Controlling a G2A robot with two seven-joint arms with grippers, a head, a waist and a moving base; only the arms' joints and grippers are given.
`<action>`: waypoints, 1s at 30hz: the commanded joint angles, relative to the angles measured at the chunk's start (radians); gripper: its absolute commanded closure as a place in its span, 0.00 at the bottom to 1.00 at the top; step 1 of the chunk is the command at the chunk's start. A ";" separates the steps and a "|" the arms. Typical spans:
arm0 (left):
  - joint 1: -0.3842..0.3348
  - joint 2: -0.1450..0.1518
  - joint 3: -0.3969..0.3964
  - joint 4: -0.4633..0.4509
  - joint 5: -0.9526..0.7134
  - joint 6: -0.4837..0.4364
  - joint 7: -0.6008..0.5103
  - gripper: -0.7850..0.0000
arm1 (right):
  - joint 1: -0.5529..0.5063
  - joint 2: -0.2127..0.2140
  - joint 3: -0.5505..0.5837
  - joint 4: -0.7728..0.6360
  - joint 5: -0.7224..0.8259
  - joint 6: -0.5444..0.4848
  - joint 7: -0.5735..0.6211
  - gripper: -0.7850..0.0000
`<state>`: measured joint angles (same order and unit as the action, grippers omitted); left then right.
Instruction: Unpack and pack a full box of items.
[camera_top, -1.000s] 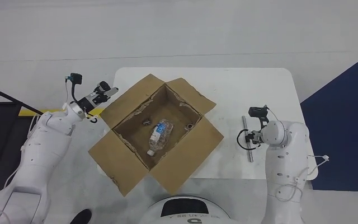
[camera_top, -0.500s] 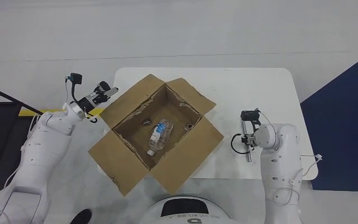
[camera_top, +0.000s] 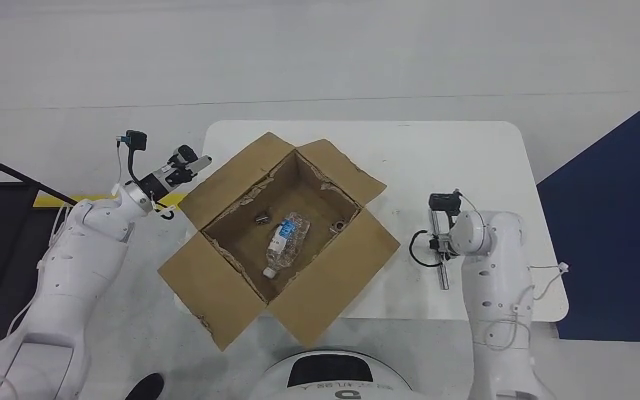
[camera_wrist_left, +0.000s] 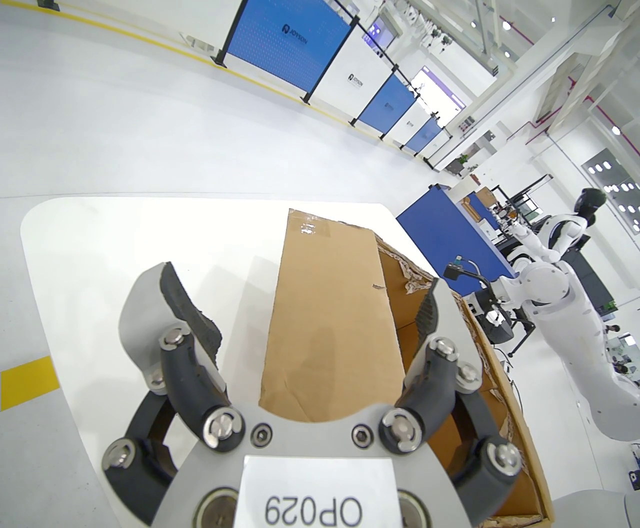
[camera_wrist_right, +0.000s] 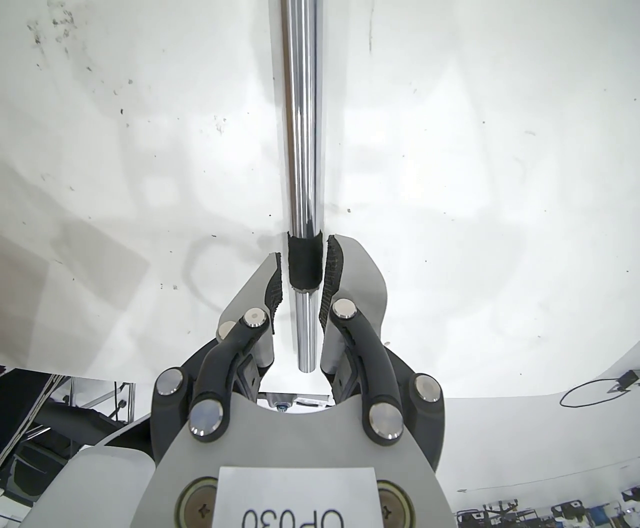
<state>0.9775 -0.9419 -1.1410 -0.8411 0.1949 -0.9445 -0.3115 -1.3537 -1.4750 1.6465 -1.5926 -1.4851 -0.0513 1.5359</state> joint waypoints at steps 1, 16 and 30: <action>0.000 0.000 0.000 0.000 0.000 0.000 0.000 0.00 | 0.014 0.002 -0.012 0.030 -0.008 0.010 0.000 0.76; 0.000 0.000 0.000 0.000 0.000 0.000 0.000 0.00 | -0.083 0.023 0.080 -0.205 0.193 0.028 0.000 1.00; 0.000 0.000 0.000 0.000 0.000 0.000 0.000 0.00 | -0.164 0.047 0.244 -0.298 0.814 -0.036 -0.006 1.00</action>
<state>0.9775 -0.9419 -1.1410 -0.8411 0.1949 -0.9445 -0.3115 -1.5181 -1.4275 1.8902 -1.8911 -0.6699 -0.0868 1.5294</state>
